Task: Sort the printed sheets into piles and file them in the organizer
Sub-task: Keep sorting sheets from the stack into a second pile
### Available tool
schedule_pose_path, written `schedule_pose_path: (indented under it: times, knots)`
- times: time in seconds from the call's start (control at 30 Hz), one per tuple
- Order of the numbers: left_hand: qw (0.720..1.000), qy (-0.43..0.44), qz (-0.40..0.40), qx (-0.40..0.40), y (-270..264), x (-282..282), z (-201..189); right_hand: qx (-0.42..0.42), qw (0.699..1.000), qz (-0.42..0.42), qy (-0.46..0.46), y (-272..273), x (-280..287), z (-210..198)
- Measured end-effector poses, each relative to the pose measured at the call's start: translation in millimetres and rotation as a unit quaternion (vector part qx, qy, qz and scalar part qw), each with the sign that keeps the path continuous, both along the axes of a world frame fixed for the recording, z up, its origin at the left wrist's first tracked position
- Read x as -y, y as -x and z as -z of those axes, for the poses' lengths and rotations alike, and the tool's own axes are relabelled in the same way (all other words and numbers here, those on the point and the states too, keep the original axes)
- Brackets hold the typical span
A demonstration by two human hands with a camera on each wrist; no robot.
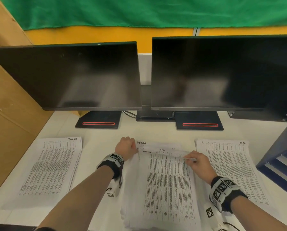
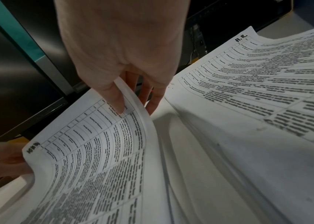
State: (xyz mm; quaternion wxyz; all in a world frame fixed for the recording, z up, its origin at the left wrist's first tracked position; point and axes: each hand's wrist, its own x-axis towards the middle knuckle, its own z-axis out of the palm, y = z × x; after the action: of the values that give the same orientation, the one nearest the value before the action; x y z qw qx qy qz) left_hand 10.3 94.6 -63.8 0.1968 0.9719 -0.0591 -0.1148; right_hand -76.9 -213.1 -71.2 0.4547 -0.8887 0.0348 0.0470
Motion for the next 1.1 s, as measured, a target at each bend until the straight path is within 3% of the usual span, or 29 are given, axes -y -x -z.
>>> schedule_pose_path:
  times: [0.1, 0.37, 0.43, 0.57, 0.67, 0.83, 0.9, 0.97, 1.1]
  knots:
    - [0.998, 0.004, 0.043, 0.055, 1.7, -1.0, -6.1, -0.014, 1.000, 0.013, -0.014, -5.4, 0.5, -0.4]
    - [0.949, -0.171, 0.175, 0.197, 9.9, 2.7, -16.6, -0.068, 0.997, 0.013, -0.021, -6.5, -9.3, -0.3]
    - [0.956, -0.103, 0.165, 0.218, 11.8, 4.1, -21.8, -0.076, 0.997, 0.013, -0.012, -8.0, -7.8, 0.0]
    - [0.968, 0.130, 0.013, 0.214, 8.9, 13.4, -68.5, -0.124, 0.992, 0.017, 0.007, -12.9, -7.5, -0.5]
    - [0.931, 0.253, -0.058, 0.255, 0.8, 6.4, -118.8, -0.145, 0.989, 0.022, -0.010, -13.8, -6.4, -0.1]
    - [0.877, 0.306, -0.077, 0.364, -13.6, -30.9, -196.2, -0.138, 0.987, 0.059, -0.064, -13.3, -2.4, 5.8]
    - [0.874, 0.316, -0.114, 0.350, -29.1, -51.6, -202.4, -0.142, 0.985, 0.058, -0.080, -13.1, -3.7, 6.0]
    - [0.890, 0.321, -0.124, 0.299, -36.0, -60.3, -191.6, -0.140, 0.983, 0.064, -0.102, -11.4, -7.3, -1.4]
    - [0.934, 0.299, -0.052, 0.190, -16.8, -34.2, -134.2, -0.154, 0.960, 0.078, -0.220, -7.0, -10.0, -12.7]
